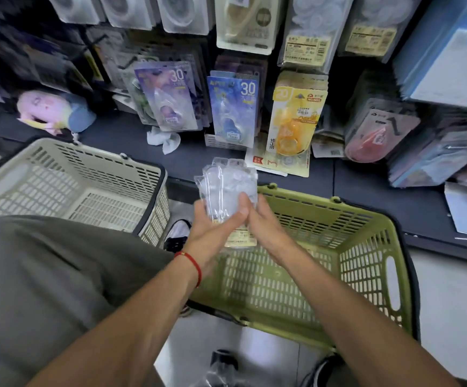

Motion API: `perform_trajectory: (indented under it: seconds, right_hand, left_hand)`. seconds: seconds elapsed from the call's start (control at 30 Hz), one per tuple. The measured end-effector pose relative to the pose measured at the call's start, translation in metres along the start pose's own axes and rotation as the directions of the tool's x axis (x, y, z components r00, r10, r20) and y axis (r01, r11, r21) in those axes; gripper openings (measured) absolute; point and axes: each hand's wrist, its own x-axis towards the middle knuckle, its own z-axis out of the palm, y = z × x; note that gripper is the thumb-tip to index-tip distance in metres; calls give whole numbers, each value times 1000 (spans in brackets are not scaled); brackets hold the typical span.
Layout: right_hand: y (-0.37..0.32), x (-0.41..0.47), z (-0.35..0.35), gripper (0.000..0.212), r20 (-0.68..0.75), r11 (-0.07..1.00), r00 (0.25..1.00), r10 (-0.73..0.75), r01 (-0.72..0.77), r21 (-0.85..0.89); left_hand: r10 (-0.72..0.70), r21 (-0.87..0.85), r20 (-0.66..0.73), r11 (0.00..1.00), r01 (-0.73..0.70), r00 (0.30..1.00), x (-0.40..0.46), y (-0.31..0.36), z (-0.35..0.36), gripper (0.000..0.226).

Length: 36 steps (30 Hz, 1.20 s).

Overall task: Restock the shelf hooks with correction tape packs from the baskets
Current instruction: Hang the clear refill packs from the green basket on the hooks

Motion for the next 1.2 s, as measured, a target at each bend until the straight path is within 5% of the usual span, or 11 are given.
perform_trajectory:
  seconds: [0.1, 0.2, 0.3, 0.4, 0.53, 0.7, 0.87, 1.07, 1.2]
  right_hand:
    - [6, 25, 8, 67, -9, 989, 998, 61, -59, 132]
    - [39, 40, 17, 51, -85, 948, 992, 98, -119, -297]
    - [72, 35, 31, 80, 84, 958, 988, 128, -101, -268]
    - [89, 37, 41, 83, 85, 945, 990, 115, -82, -316]
    - [86, 42, 33, 73, 68, 941, 985, 161, -132, -310]
    - [90, 37, 29, 93, 151, 977, 983, 101, -69, -203]
    - [96, 32, 38, 58, 108, 959, 990, 95, -62, -275]
    - [96, 33, 44, 64, 116, 971, 989, 96, -67, -230]
    - [95, 31, 3, 25, -81, 961, 966, 245, -253, -115]
  left_hand:
    - [23, -60, -137, 998, -31, 990, 2, 16, -23, 63]
    - [43, -83, -302, 994, -72, 952, 2, 26, -40, 63]
    - [23, -70, -429, 996, -59, 903, 1, 27, -53, 64]
    - [-5, -86, -483, 995, -41, 876, 1, 21, -53, 59]
    - [-39, -198, -473, 978, -63, 880, 4, 19, -43, 58]
    - [-19, -207, -445, 975, -82, 895, 8, 8, -35, 64]
    - [7, -90, -420, 995, -50, 907, 6, -6, -35, 64]
    - [23, -72, -378, 996, -54, 925, 2, -7, -43, 60]
    - [29, -90, -373, 994, -67, 927, 1, -7, -42, 59]
